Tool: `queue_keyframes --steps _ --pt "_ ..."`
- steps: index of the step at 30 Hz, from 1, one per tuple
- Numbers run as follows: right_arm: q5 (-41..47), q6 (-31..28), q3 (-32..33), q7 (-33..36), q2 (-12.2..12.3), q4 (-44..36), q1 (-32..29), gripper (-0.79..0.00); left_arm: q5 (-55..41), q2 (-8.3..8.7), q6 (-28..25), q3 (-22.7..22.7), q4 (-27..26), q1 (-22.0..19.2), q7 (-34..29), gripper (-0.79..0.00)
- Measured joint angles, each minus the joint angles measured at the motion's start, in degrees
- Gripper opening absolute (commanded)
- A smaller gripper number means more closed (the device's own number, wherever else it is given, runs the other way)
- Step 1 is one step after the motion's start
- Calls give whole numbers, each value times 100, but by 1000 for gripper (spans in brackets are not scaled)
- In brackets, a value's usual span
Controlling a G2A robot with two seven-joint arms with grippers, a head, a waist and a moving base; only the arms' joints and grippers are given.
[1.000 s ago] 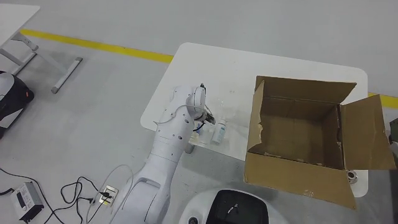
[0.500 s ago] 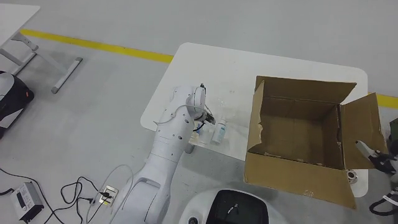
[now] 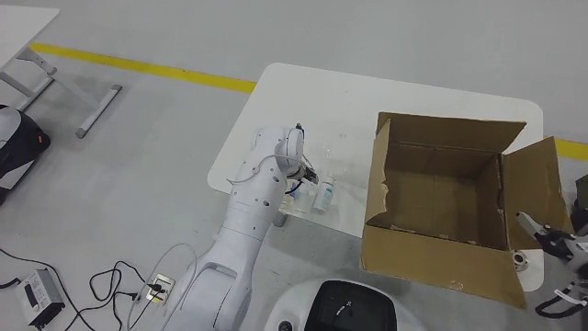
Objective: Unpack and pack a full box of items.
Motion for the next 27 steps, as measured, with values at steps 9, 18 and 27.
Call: queue_keyframes --steps 9,18,27 --pt "408 351 13 367 7 23 110 -785 0 0 0 0 0 0 0 0" --pt "1132 677 -135 239 -25 169 328 -785 0 0 0 0 0 0 0 0" --pt "1913 1473 -507 -390 -130 371 565 -785 0 0 0 0 0 0 0 0"
